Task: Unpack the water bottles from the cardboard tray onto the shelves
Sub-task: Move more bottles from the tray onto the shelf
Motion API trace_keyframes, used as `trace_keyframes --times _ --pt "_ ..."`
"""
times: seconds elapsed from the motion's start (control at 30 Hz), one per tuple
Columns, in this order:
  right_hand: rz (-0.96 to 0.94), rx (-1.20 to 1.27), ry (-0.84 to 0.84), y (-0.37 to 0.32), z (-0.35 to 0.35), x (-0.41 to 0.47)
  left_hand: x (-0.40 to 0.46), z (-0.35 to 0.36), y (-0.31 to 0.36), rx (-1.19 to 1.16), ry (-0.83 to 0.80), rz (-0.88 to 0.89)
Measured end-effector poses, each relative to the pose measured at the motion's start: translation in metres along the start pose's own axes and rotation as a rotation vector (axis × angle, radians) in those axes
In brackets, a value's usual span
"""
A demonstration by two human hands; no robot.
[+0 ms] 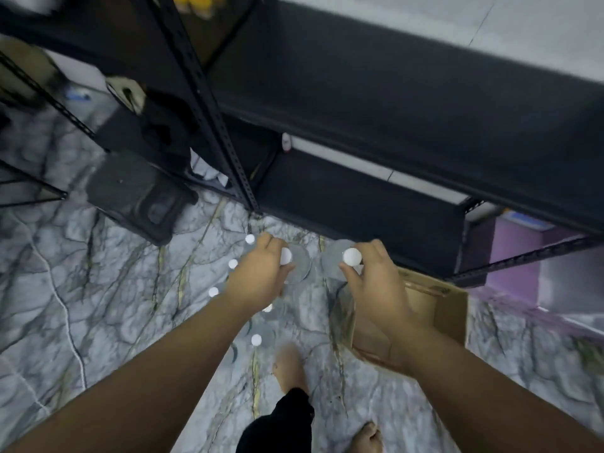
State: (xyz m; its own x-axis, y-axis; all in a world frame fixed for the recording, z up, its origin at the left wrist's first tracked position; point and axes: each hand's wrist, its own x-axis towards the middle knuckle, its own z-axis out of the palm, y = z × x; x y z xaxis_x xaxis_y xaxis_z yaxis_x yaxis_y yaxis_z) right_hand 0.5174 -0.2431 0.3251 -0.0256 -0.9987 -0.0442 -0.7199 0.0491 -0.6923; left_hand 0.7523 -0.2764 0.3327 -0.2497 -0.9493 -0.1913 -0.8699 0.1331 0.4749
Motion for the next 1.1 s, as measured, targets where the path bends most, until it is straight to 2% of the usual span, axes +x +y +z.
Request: trace_keyframes --times 0.27,0.4,0.6,0.93,1.1 --pt "-0.248 0.007 0.106 -0.117 -0.162 -0.021 -0.063 -0.160 0.121 -0.038 0.261 0.093" --pt "-0.303 0.049 0.188 -0.167 -0.228 -0.030 -0.092 -0.226 0.169 -0.066 0.352 0.145" --pt "-0.362 0.222 0.255 -0.243 -0.311 -0.052 -0.121 -0.316 0.242 -0.039 0.507 0.330" --pt "-0.538 0.280 0.438 -0.357 -0.451 -0.036 -0.143 -0.471 0.315 -0.060 0.694 0.512" --pt "-0.625 0.231 0.507 -0.409 -0.496 -0.004 -0.118 -0.548 0.327 -0.061 0.747 0.500"
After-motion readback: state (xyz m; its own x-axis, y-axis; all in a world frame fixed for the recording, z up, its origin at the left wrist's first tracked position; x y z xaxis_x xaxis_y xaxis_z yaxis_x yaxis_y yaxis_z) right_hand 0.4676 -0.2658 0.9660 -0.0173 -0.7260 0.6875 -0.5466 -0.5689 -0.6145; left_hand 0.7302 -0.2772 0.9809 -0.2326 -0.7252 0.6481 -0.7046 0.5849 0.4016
